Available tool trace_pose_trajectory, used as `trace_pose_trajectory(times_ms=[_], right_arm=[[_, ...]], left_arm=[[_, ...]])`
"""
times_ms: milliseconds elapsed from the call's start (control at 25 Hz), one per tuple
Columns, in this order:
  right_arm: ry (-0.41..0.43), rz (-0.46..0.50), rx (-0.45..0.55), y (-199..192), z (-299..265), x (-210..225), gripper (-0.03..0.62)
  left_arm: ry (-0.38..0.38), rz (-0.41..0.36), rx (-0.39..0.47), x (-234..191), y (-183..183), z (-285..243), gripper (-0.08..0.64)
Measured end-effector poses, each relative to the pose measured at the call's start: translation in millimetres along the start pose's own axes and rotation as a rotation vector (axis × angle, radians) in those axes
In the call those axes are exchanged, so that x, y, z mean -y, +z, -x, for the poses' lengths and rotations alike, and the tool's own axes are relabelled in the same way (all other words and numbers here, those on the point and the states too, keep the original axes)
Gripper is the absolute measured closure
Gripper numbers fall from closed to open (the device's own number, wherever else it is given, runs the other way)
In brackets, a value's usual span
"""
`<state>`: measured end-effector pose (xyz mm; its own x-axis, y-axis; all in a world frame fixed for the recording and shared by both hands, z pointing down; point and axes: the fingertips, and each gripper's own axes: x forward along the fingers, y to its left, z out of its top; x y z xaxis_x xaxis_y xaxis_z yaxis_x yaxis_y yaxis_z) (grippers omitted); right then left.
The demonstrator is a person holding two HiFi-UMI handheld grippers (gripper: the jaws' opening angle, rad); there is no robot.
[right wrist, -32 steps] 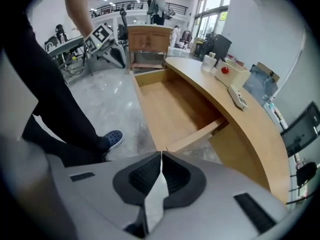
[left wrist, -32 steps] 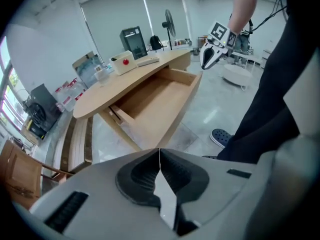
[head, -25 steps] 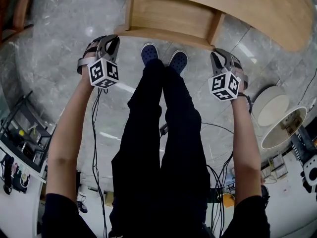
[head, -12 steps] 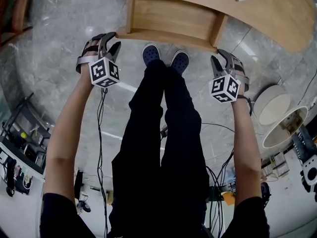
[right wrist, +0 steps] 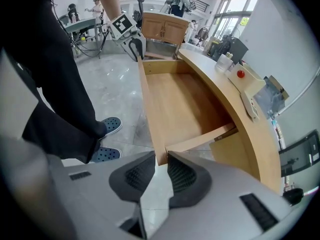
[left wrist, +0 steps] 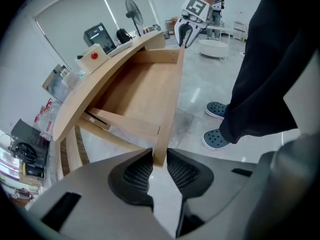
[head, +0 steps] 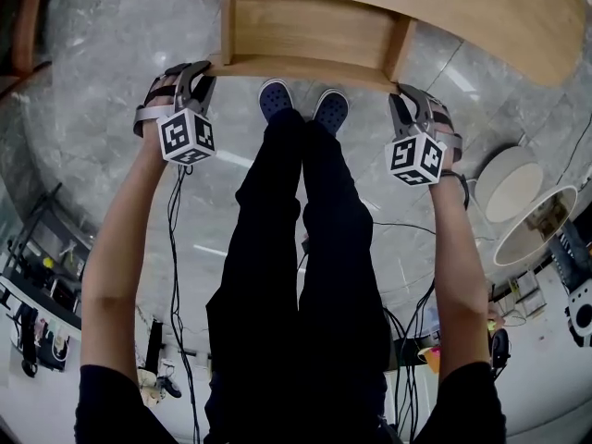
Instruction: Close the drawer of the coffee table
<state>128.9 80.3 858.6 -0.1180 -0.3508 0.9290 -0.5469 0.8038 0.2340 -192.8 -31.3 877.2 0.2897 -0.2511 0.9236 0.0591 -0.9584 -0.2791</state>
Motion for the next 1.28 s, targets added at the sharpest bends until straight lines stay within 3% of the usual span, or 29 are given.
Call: trace_pose_trajectory(times_ms=[1280], right_arm=[[0.108, -0.007, -0.025, 6, 18, 32, 0.506]], left_arm=[[-0.090, 0.040, -0.070, -20, 16, 17, 0.459]])
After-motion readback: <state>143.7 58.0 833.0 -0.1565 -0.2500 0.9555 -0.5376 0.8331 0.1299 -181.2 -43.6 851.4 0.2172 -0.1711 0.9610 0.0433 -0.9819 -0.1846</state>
